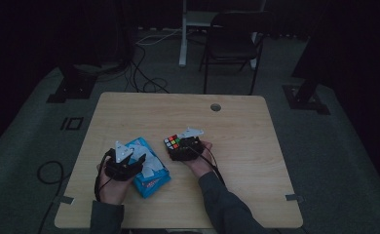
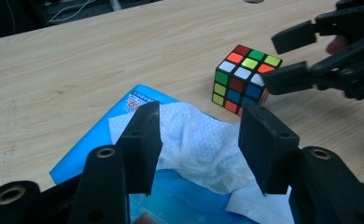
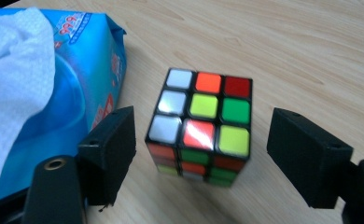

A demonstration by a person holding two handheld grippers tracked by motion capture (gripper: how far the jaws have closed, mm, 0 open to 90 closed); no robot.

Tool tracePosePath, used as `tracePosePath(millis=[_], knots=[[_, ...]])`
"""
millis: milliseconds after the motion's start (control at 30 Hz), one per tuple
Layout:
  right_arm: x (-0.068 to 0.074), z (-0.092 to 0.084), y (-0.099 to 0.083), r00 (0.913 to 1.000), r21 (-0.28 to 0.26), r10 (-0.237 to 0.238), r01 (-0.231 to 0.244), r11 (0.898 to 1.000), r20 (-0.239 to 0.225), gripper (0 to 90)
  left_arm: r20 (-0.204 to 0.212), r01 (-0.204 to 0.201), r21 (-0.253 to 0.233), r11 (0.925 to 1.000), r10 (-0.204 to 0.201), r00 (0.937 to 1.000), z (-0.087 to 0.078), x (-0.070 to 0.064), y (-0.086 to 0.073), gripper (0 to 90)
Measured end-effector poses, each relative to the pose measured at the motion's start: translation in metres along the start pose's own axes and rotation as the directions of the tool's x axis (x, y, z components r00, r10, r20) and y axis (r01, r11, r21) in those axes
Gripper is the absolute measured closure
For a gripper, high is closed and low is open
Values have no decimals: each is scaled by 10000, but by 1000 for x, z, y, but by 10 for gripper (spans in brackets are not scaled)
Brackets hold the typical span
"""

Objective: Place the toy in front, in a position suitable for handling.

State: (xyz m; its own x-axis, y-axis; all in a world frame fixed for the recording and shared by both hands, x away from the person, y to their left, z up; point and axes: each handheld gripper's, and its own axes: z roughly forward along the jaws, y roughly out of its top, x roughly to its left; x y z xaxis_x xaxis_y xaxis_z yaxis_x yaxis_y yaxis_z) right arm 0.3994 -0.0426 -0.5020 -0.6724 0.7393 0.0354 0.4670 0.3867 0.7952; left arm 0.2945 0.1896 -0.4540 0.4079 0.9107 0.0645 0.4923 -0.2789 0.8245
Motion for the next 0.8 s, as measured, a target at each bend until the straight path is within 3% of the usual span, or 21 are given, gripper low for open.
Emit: tracePosePath(millis=[133,300,467,633,733,800], knots=[[4,10,5,9999,196,-56,54,9998,110,225,119,-17,2,10000,17,9999,0,-4,0,499],[4,25,6,9997,676,-32,15,9977,245,234,740,-132,22,9999,130,9972,1,-19,-1,527],[2,31,5,9995,994,-73,42,9950,301,317,1381,-328,55,9994,318,9899,6,-41,-2,628],[1,29,5,9995,1017,-171,142,9947,282,338,2127,-714,373,9968,619,9752,17,-65,-5,697],[0,27,3,9992,986,-266,235,9948,307,339,2246,-1034,720,9920,849,9707,27,-76,-12,720],[0,26,3,9991,960,-281,250,9951,307,339,2180,-1117,1022,9885,873,9720,32,-79,-16,728]])
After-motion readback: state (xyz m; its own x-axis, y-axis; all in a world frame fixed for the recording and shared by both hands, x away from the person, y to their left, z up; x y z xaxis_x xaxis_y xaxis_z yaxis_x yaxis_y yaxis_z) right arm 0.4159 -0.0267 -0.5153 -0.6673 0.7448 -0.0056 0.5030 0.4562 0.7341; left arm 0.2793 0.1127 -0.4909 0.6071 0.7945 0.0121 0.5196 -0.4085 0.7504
